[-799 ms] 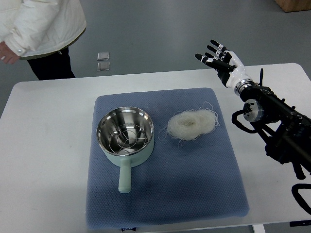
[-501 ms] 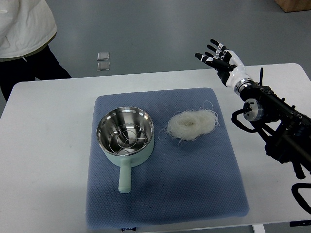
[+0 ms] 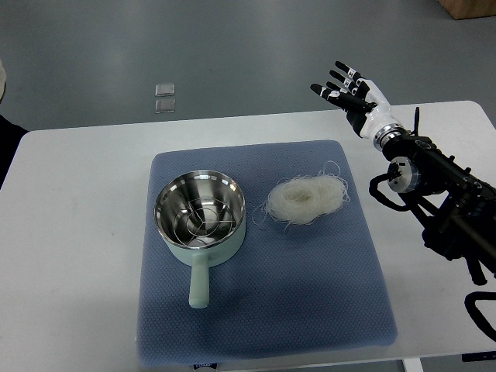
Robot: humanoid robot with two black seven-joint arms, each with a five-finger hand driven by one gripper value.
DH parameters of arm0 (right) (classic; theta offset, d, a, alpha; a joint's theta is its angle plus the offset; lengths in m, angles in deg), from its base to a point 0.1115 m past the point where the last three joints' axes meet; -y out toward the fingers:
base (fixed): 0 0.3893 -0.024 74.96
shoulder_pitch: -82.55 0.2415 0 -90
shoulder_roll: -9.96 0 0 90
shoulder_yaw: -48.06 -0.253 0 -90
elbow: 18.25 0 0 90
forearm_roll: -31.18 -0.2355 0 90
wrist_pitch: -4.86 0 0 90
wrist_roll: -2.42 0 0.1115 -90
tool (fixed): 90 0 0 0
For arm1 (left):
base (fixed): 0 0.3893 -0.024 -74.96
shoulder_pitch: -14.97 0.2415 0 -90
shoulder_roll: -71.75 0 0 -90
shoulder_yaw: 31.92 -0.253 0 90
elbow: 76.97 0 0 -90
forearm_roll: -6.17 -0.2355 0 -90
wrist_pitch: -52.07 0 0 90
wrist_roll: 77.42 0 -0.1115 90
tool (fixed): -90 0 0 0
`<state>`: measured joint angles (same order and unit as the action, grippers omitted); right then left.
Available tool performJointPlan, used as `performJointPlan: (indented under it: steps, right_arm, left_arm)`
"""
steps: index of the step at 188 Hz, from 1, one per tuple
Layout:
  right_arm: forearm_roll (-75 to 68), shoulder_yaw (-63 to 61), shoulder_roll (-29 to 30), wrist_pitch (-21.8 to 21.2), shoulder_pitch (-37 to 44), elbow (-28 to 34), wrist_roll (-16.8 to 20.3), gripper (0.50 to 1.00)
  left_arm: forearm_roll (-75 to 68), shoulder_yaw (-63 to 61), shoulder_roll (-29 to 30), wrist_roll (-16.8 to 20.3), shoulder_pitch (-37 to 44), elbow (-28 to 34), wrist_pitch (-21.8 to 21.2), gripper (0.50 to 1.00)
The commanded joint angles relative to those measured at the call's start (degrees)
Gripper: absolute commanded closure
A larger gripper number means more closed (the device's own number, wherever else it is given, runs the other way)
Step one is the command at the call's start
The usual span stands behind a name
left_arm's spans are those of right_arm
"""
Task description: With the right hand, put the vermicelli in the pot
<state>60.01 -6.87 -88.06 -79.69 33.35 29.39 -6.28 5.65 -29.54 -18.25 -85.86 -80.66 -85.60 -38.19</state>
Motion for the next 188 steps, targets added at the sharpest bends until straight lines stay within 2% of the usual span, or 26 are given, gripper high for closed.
performJointPlan:
  steps: [1,106,140,188]
  right_arm:
    - [0.0,0.1,-0.2,0.0,-0.1,0.0,0.1,0.576]
    - [0.3,0.2,-1.4,-0.2,0.3,0.1,0.1,0.576]
    - [0.3,0.3,-1.5,-2.9,0.4,-0.1,0.1,0.576]
    - [0.0,0.1,-1.5,-3.1,0.2,-0.1,-1.1,0.576]
  left_arm:
    - [0.0,0.0,0.0,0.0,0.0,0.1,0.0,0.5]
    - [0.0,-0.1,0.0,0.0,0.1,0.1,0.0,0.5]
    - [0.0,-0.1,0.0,0.0,0.2,0.1,0.0,0.5]
    - [0.0,-0.1,0.0,0.0,0.2,0.1,0.0,0.5]
